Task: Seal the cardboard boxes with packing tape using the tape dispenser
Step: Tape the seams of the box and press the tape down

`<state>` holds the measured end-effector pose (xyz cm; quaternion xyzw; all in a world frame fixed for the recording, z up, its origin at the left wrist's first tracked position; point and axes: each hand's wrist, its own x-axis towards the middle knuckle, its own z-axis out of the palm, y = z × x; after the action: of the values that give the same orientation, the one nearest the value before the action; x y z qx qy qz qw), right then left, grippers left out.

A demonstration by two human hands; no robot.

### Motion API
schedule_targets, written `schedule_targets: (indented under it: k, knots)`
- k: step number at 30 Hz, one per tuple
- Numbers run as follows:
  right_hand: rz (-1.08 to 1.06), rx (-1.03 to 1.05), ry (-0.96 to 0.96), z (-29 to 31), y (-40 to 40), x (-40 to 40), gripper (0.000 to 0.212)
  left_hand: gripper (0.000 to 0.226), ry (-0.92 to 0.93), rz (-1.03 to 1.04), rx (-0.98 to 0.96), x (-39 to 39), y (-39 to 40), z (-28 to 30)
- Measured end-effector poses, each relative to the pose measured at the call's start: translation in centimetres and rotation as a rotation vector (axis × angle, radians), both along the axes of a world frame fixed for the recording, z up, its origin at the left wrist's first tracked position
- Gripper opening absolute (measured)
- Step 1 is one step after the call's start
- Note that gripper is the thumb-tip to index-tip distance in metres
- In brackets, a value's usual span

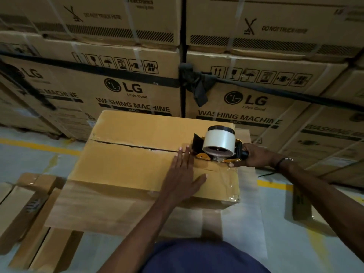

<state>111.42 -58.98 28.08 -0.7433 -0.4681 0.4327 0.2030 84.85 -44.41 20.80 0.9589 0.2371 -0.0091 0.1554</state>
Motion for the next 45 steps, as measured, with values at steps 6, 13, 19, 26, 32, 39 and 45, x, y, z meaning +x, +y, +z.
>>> schedule_targets:
  k: [6, 13, 19, 26, 32, 39, 45]
  knots:
    - [-0.004, 0.056, 0.033, -1.5, 1.7, -2.6, 0.038, 0.092, 0.058, -0.082, 0.079, -3.3, 4.5, 0.0]
    - [0.004, 0.057, 0.100, -2.7, 4.5, -5.5, 0.020, 0.128, 0.067, 0.212, -0.039, -2.1, 1.6, 0.6]
    - [0.052, 0.007, 0.108, -1.8, 3.8, -3.5, 0.028, 0.131, 0.106, 0.224, -0.001, -1.7, 0.9, 0.4]
    - [0.019, -0.044, 0.069, -1.3, -1.4, 1.2, 0.055, 0.127, 0.057, 0.218, -0.006, -2.4, 1.4, 0.2]
    - [0.009, -0.001, 0.033, -1.4, -5.8, 3.0, 0.067, 0.127, 0.073, 0.213, 0.002, -2.0, 0.9, 0.1]
    - [0.026, -0.024, 0.014, -2.6, -6.6, 2.3, 0.065, 0.125, 0.006, 0.234, 0.028, -1.4, 0.1, 0.5]
    - [-0.011, -0.062, -0.023, -3.9, -6.8, 2.8, 0.068, 0.109, -0.058, -0.026, -0.039, 2.6, -5.0, 1.1]
